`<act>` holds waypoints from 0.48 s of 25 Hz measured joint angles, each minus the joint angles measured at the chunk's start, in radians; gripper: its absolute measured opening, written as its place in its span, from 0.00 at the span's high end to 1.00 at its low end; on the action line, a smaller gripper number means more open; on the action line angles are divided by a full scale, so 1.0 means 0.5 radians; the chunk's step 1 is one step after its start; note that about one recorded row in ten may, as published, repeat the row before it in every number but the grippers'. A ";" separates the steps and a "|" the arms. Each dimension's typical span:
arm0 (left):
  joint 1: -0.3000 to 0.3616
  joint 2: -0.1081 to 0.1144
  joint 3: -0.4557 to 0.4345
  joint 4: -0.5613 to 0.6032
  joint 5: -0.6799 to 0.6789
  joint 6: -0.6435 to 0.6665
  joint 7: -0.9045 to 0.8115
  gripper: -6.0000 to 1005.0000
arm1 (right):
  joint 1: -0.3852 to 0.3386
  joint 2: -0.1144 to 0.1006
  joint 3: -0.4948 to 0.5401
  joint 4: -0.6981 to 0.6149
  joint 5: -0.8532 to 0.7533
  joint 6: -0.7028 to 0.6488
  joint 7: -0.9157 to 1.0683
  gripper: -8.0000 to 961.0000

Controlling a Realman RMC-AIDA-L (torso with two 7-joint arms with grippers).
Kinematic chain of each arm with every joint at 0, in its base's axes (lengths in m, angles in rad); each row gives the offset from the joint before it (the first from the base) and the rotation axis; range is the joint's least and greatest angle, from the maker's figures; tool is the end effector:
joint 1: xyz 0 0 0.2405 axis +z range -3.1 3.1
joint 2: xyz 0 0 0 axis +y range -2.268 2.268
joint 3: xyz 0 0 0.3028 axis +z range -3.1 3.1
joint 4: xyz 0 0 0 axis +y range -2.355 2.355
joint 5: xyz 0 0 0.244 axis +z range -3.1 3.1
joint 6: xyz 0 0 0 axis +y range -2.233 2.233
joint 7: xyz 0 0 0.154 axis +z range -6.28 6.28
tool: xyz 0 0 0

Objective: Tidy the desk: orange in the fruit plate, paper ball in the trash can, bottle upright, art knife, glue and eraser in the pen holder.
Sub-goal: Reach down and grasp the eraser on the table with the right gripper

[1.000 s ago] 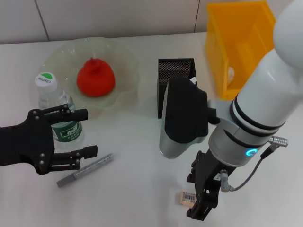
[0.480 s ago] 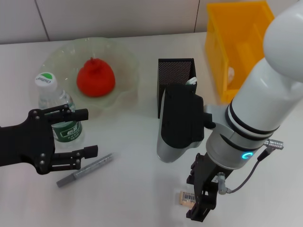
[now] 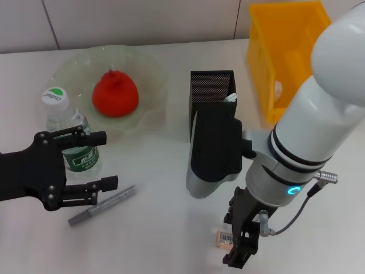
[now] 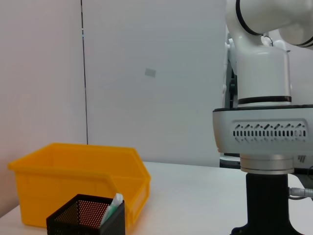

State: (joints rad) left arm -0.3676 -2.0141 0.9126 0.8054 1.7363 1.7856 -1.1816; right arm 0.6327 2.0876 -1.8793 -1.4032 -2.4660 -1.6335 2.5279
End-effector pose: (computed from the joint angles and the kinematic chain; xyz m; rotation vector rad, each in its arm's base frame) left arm -0.3087 0.3307 0.0088 -2.8326 -0.1491 -0.8455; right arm 0.1589 0.3297 -0.1222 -2.9850 0.3925 -0.8858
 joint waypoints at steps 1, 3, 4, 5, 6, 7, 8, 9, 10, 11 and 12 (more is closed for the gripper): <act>0.001 0.000 0.000 0.000 0.000 0.000 0.000 0.20 | 0.002 0.000 -0.025 0.000 -0.001 0.012 0.009 0.21; 0.001 0.000 0.000 0.000 0.000 0.000 0.000 0.20 | 0.002 0.000 -0.037 0.000 -0.002 0.019 0.013 0.21; 0.001 0.000 0.000 0.000 0.001 0.000 0.001 0.20 | 0.002 0.000 -0.049 0.000 -0.003 0.023 0.016 0.21; 0.001 0.000 0.000 0.000 0.001 0.000 0.001 0.20 | 0.002 0.000 -0.049 0.000 -0.003 0.023 0.016 0.21; 0.002 0.000 0.000 0.000 0.001 0.000 0.001 0.20 | 0.004 0.000 -0.055 0.000 -0.004 0.025 0.018 0.21; 0.002 0.000 0.000 0.000 0.001 0.000 0.001 0.20 | 0.004 0.000 -0.055 0.000 -0.004 0.025 0.018 0.21; 0.002 0.000 0.000 0.000 0.001 0.000 0.001 0.20 | 0.005 0.000 -0.056 0.000 -0.005 0.025 0.019 0.21; 0.002 0.000 0.000 0.000 0.001 0.000 0.001 0.20 | 0.006 0.000 -0.056 0.000 -0.006 0.025 0.023 0.21; 0.002 0.000 0.000 0.000 0.002 0.000 0.001 0.20 | 0.007 0.000 -0.056 0.001 -0.008 0.026 0.027 0.21; 0.002 0.000 0.000 0.000 0.002 0.000 0.001 0.20 | 0.010 0.000 -0.057 0.002 -0.009 0.027 0.036 0.21; 0.002 0.000 0.000 0.000 0.002 0.000 0.001 0.20 | 0.010 0.000 -0.057 0.002 -0.009 0.027 0.036 0.21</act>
State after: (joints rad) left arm -0.3666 -2.0141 0.9126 0.8054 1.7372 1.7855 -1.1811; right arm 0.6378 2.0877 -1.9076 -1.4024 -2.4704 -1.6202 2.5459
